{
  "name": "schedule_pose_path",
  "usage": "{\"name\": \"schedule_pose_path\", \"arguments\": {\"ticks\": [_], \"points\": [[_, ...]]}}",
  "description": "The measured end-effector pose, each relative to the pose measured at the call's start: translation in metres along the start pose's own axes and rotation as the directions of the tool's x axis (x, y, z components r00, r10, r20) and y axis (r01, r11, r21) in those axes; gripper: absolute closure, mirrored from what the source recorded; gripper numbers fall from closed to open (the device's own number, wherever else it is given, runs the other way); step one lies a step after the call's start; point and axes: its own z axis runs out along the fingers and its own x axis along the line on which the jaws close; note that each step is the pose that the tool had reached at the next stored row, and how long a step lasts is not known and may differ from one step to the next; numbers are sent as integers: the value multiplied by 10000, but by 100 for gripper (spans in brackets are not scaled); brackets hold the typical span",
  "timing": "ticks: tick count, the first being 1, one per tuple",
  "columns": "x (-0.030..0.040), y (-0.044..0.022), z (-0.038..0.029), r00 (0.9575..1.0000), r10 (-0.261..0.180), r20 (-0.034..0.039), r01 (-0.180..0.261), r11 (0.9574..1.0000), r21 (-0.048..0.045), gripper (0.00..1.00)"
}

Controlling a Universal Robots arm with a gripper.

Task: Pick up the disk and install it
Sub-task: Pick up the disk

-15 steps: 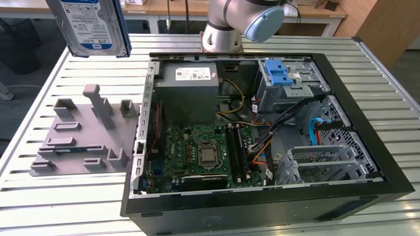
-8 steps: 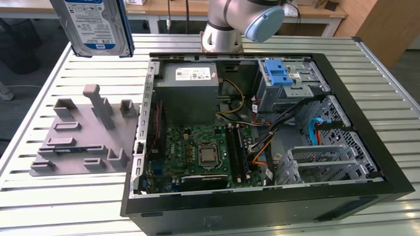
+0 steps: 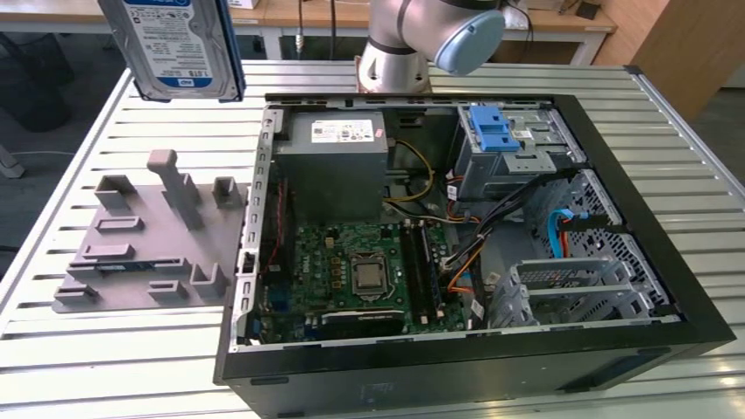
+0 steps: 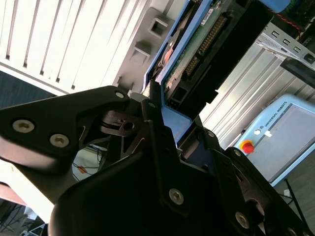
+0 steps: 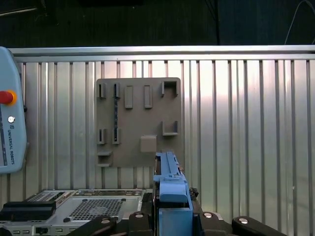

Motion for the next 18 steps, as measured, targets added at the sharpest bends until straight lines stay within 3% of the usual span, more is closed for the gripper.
{"name": "schedule_pose_path", "arguments": {"ticks": [18], "points": [[-3, -100, -1, 10000, 1, 0, -1, 10000, 0, 64]]}}
